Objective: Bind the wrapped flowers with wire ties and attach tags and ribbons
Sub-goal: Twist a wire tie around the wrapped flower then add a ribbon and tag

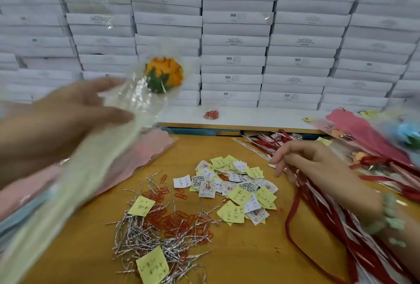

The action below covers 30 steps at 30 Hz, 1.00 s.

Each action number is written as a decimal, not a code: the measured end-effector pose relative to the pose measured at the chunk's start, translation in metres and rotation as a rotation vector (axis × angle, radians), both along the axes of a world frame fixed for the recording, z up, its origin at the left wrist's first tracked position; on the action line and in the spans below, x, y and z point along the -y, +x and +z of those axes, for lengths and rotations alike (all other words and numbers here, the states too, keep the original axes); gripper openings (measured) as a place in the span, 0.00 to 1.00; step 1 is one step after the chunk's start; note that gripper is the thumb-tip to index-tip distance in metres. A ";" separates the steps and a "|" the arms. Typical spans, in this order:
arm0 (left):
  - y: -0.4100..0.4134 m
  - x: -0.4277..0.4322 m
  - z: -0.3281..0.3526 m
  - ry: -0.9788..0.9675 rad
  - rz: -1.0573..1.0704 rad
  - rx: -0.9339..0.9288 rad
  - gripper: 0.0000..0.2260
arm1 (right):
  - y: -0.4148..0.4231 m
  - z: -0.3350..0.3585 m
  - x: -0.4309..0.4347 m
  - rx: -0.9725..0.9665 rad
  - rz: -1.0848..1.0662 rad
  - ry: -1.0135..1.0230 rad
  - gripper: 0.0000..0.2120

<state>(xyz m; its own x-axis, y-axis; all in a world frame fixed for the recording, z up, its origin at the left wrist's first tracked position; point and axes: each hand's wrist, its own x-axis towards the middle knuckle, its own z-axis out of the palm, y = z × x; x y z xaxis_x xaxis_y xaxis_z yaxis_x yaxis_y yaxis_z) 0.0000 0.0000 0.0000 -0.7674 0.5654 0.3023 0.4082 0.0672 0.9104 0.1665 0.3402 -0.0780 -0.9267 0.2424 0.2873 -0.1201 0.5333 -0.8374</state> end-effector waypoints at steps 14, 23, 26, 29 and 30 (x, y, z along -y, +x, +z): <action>0.075 -0.114 -0.107 0.081 -0.254 0.531 0.42 | 0.004 -0.023 0.067 0.440 0.320 -0.438 0.19; 0.082 -0.105 -0.115 -0.257 -0.305 0.216 0.19 | -0.002 -0.034 0.060 0.339 0.225 -0.559 0.13; 0.083 -0.100 -0.116 -0.247 -0.432 0.287 0.16 | -0.003 -0.033 0.053 0.352 0.175 -0.584 0.18; 0.083 -0.095 -0.120 -0.247 -0.521 0.349 0.16 | -0.005 -0.032 0.044 0.350 0.142 -0.607 0.22; 0.082 -0.094 -0.121 -0.249 -0.539 0.351 0.16 | -0.005 -0.032 0.042 0.347 0.141 -0.620 0.23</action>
<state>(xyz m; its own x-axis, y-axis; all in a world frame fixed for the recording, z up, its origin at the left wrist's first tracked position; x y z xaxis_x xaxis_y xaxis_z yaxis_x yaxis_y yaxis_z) 0.0823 0.0941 -0.1214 -0.3885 0.9159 -0.1008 0.1274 0.1618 0.9786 0.1610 0.2980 -0.1102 -0.9739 0.1369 -0.1809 0.1752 -0.0526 -0.9831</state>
